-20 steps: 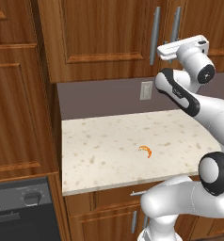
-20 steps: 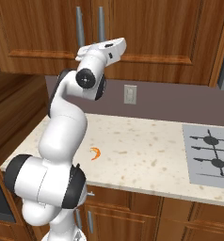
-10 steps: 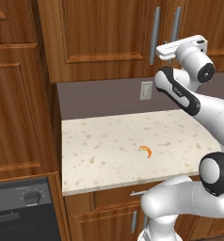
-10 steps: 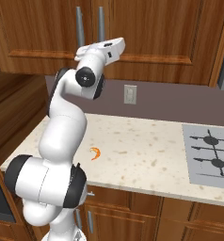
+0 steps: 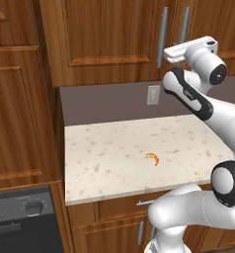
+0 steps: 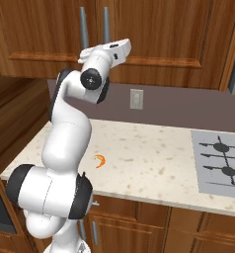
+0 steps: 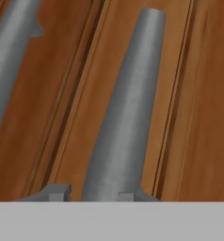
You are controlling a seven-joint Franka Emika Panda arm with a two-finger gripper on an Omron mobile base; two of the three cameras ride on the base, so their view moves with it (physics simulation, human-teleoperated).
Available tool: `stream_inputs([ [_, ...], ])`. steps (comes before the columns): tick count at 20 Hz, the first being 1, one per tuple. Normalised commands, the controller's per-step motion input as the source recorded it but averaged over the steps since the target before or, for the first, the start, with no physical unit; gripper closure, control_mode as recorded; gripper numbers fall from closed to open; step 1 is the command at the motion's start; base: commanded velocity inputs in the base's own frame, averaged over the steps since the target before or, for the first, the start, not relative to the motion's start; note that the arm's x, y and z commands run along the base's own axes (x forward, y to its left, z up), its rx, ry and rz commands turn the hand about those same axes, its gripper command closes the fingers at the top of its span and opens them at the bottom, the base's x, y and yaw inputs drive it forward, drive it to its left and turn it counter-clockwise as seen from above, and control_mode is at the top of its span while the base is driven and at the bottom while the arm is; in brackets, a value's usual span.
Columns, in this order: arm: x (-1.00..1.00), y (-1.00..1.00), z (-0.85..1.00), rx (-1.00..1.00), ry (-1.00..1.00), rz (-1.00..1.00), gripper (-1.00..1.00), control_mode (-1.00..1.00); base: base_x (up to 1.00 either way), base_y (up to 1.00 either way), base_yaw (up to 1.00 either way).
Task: Retrieve the tupperware from the cabinet, then place the raw meat into the tupperware to avoid contamination.
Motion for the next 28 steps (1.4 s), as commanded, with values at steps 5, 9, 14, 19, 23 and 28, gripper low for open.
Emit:
stream_inputs([
  [5,-0.15,-0.12,0.0,-0.01,0.05,0.04,1.0,-1.0,0.0,0.0,0.0],
  [9,-0.36,-0.15,0.0,-0.03,0.08,0.05,1.0,-1.0,0.0,0.0,0.0],
  [14,-0.42,-0.12,0.0,-0.03,0.09,0.04,1.0,-1.0,0.0,0.0,0.0],
  [19,-0.46,-0.17,0.0,-0.04,0.12,0.03,1.0,-1.0,0.0,0.0,0.0],
  [23,-0.57,-0.3,-0.01,-0.03,0.1,0.02,1.0,-1.0,0.0,0.0,0.0],
  [28,-0.65,-0.43,-0.04,-0.02,0.07,0.01,1.0,-1.0,0.0,0.0,0.0],
])
